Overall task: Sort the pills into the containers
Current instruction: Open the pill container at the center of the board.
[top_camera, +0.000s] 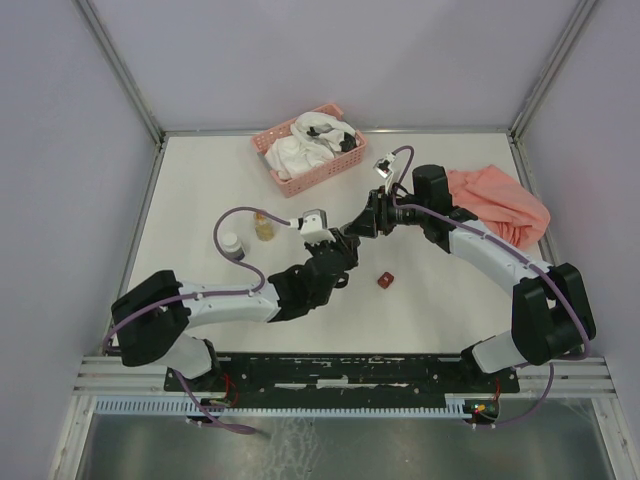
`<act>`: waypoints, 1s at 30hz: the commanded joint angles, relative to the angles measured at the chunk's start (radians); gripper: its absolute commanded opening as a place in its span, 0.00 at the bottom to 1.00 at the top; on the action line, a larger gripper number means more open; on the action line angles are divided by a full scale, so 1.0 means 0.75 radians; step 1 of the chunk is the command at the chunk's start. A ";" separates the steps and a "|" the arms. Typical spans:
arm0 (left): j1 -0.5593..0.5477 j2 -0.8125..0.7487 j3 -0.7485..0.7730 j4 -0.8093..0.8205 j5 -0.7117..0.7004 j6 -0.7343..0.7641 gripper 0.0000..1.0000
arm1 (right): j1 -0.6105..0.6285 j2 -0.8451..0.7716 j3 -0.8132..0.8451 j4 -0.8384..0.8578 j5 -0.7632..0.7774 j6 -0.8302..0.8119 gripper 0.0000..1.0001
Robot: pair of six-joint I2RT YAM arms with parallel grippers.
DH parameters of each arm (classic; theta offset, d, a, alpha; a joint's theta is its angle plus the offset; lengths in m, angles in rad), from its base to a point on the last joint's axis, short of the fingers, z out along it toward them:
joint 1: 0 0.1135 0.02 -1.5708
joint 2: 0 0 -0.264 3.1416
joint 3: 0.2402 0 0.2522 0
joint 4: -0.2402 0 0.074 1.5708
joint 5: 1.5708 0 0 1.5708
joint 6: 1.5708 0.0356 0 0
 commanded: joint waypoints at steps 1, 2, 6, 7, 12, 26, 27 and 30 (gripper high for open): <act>0.016 -0.093 -0.069 0.132 -0.066 0.133 0.10 | 0.013 -0.017 0.010 0.032 -0.119 0.071 0.25; 0.016 -0.115 -0.095 0.153 -0.056 0.138 0.09 | 0.013 -0.016 0.011 0.038 -0.130 0.081 0.27; 0.016 -0.211 -0.206 0.240 -0.005 0.147 0.05 | 0.014 -0.017 0.011 0.043 -0.159 0.081 0.37; 0.018 -0.234 -0.225 0.253 0.006 0.145 0.05 | 0.014 -0.021 0.010 0.040 -0.160 0.077 0.40; 0.017 -0.324 -0.277 0.260 0.055 0.126 0.04 | 0.013 -0.039 0.038 -0.065 -0.114 -0.011 0.50; 0.017 -0.500 -0.412 0.277 0.214 0.053 0.03 | 0.014 -0.080 0.096 -0.265 -0.016 -0.224 0.51; 0.019 -0.506 -0.422 0.287 0.237 0.051 0.03 | 0.014 -0.080 0.091 -0.246 -0.036 -0.210 0.50; 0.016 -0.522 -0.444 0.325 0.301 0.054 0.03 | 0.013 -0.097 0.075 -0.187 -0.094 -0.174 0.49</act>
